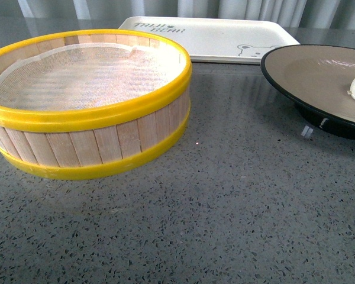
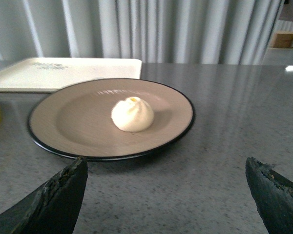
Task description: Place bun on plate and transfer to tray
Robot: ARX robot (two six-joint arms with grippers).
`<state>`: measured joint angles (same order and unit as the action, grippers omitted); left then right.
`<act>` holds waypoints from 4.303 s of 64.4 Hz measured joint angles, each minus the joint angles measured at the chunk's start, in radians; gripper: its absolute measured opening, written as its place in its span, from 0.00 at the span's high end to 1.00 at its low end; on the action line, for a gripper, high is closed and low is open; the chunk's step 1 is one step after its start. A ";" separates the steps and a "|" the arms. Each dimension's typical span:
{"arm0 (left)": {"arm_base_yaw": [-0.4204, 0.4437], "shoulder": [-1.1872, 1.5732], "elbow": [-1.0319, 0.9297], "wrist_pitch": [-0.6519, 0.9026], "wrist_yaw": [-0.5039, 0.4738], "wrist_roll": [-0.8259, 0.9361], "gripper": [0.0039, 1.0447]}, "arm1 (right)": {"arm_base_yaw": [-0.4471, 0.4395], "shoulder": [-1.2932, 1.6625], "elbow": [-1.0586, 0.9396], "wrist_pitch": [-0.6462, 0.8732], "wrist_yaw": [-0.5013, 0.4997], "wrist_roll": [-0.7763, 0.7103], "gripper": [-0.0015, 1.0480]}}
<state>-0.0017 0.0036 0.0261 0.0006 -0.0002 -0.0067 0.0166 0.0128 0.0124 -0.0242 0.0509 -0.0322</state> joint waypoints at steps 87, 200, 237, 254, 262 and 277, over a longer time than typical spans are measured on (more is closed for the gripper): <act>0.000 0.000 0.000 0.000 0.000 0.002 0.06 | -0.285 1.170 0.473 0.315 -0.553 1.061 0.08; 0.000 0.000 0.000 0.000 0.000 0.002 0.06 | -0.108 1.451 0.632 0.518 -0.488 1.332 0.97; 0.000 0.000 0.000 0.000 0.000 0.002 0.06 | -0.003 1.971 1.413 0.221 -0.423 1.359 0.97; 0.000 0.000 0.000 0.000 0.000 0.002 0.06 | 0.017 2.091 1.564 0.140 -0.412 1.356 0.97; 0.000 0.000 0.000 0.000 0.000 0.002 0.06 | 0.034 2.107 1.571 0.127 -0.408 1.354 0.97; 0.000 0.000 0.000 0.000 0.000 0.002 0.06 | 0.058 2.108 1.571 0.131 -0.393 1.355 0.97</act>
<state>-0.0017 0.0036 0.0261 0.0006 -0.0002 -0.0044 0.0746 2.1208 1.5833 0.1070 -0.3424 1.3228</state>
